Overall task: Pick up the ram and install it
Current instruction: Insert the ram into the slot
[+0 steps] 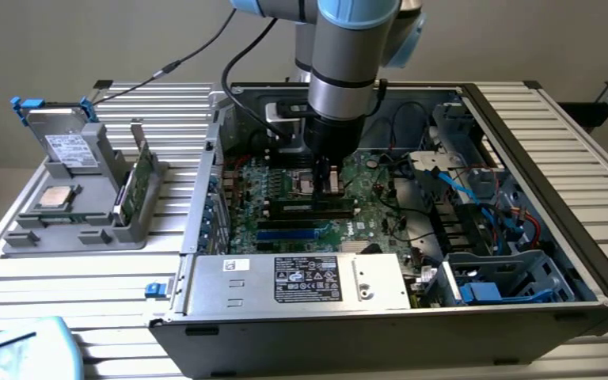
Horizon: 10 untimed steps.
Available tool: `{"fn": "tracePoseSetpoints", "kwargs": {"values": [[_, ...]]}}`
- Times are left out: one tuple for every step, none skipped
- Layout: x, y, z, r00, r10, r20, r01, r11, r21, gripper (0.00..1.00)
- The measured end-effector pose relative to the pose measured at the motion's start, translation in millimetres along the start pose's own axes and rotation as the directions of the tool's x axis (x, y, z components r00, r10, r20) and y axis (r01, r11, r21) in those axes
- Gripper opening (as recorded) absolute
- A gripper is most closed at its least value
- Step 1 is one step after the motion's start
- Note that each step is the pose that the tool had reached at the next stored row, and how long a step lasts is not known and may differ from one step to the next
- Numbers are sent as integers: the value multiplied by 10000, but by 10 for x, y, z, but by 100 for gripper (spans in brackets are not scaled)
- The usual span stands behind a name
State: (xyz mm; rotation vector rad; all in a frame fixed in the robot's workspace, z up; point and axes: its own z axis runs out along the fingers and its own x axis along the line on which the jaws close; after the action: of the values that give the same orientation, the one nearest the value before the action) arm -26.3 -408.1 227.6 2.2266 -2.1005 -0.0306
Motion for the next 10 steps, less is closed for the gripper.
{"fn": "tracePoseSetpoints", "kwargs": {"values": [[1,0,0,10000,1,-1,-1,10000,0,14],[1,0,0,10000,6,-1,-6,10000,-1,14],[1,-2,0,10000,14,0,-14,10000,-1,14],[1,-5,0,10000,24,1,-24,10000,-2,14],[0,-8,1,10000,36,2,-36,10000,-1,14],[-1,-9,1,10000,50,3,-50,10000,-2,14],[-1,-9,1,10000,58,3,-58,10000,-3,14],[-1,-9,2,10000,65,3,-65,10000,-7,14],[-2,-9,2,10000,73,4,-73,10000,-10,14],[-2,-10,3,10000,79,5,-79,10000,-15,14]]}}
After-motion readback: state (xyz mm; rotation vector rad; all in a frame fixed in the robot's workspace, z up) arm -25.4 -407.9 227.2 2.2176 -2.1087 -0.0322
